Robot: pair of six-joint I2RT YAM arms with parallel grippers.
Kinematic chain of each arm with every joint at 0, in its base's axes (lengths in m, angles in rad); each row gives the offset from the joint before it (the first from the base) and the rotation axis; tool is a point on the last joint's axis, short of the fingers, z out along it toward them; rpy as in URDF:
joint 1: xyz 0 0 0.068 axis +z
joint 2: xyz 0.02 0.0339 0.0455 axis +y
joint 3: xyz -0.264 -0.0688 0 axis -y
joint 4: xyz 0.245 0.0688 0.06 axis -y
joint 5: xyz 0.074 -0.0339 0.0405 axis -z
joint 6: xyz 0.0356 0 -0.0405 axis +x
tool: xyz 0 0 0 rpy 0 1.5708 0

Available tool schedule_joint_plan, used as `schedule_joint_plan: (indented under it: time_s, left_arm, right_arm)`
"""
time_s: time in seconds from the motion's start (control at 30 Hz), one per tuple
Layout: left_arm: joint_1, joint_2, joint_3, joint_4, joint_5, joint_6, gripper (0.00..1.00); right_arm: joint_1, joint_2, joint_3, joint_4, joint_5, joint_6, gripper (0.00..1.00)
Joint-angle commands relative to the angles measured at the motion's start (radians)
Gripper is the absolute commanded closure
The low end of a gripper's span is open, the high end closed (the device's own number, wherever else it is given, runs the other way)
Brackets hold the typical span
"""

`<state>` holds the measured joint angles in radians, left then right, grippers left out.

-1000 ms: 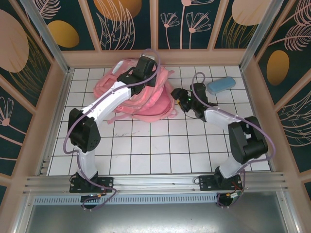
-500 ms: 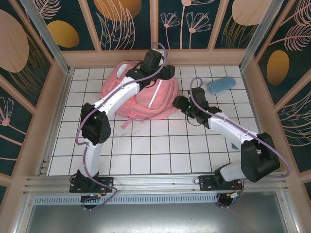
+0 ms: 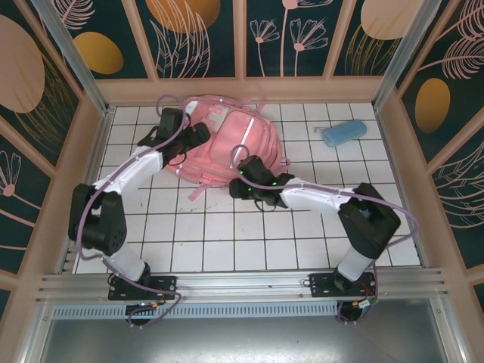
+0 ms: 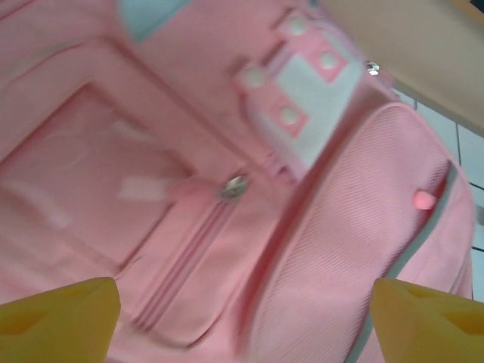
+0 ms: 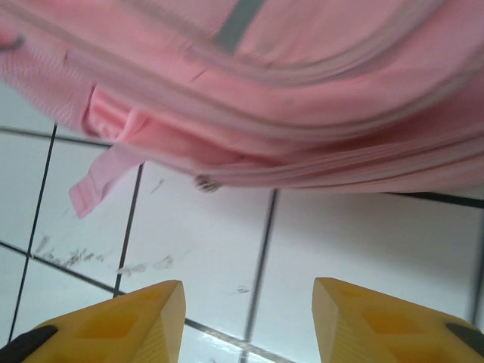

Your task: Pack books, pencil case, and school supplies into a backpack

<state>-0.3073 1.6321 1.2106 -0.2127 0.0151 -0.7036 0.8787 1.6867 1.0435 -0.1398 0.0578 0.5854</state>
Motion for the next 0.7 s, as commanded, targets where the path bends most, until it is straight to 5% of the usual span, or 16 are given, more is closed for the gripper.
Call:
schedule_joint_plan:
  time_s: [0.0,0.23,0.67]
  left_arm:
    - [0.034,-0.096,-0.116,0.084,0.010,-0.085,0.12]
    - [0.074,-0.230,-0.314,0.127,0.029,-0.094,0.11]
    - [0.079,-0.325,-0.498,0.228,0.071,-0.104,0.11]
  right_arm:
    - [0.044,0.068,0.085,-0.013,0.096,0.019,0.57]
    - [0.076,0.192,0.150,0.007,0.161,0.226,0.62]
    - [0.112,0.361,0.274,0.042,0.245,0.318,0.64]
